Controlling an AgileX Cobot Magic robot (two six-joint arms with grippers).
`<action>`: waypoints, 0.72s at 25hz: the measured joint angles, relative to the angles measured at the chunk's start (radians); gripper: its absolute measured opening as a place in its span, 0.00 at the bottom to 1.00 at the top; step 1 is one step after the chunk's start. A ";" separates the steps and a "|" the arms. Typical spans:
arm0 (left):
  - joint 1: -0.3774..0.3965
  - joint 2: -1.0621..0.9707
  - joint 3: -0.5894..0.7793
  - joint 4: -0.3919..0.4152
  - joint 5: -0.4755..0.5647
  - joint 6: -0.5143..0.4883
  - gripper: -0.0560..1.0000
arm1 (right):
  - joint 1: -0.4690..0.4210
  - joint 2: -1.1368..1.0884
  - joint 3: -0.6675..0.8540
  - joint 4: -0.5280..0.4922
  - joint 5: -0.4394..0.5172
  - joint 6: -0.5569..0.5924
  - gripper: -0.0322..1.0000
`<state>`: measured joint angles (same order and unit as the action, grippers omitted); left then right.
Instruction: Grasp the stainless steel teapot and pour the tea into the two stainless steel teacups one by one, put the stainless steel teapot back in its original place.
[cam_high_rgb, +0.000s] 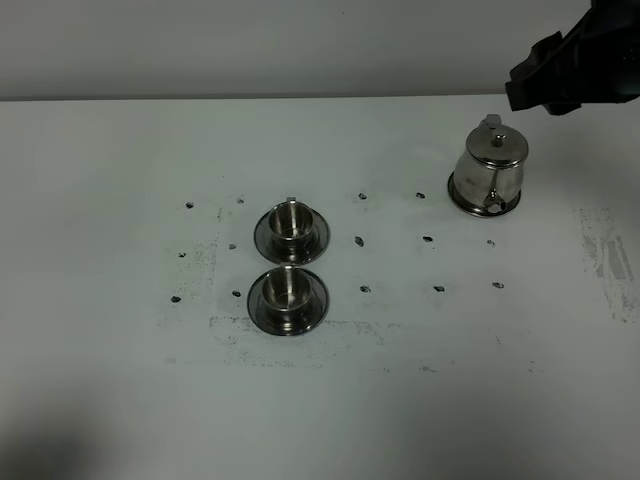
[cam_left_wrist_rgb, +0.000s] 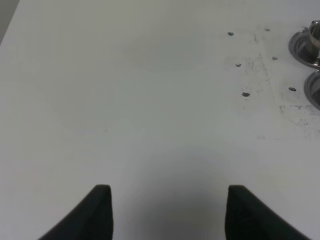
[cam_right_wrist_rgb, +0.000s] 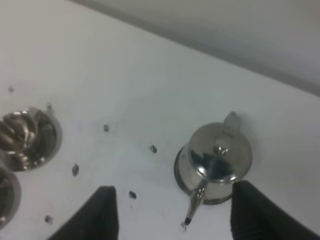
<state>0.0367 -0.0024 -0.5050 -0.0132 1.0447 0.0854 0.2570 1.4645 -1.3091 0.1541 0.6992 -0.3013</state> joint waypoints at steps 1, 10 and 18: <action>0.000 0.000 0.000 0.000 0.000 0.000 0.51 | 0.000 0.014 0.000 0.000 -0.008 0.000 0.52; 0.000 0.000 0.000 0.000 -0.001 0.000 0.51 | 0.000 0.205 -0.142 -0.069 -0.003 0.026 0.50; 0.000 0.000 0.000 0.000 -0.001 0.000 0.51 | 0.002 0.421 -0.423 -0.148 0.081 0.043 0.50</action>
<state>0.0367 -0.0024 -0.5050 -0.0132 1.0439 0.0854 0.2589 1.8854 -1.7324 0.0061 0.7805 -0.2579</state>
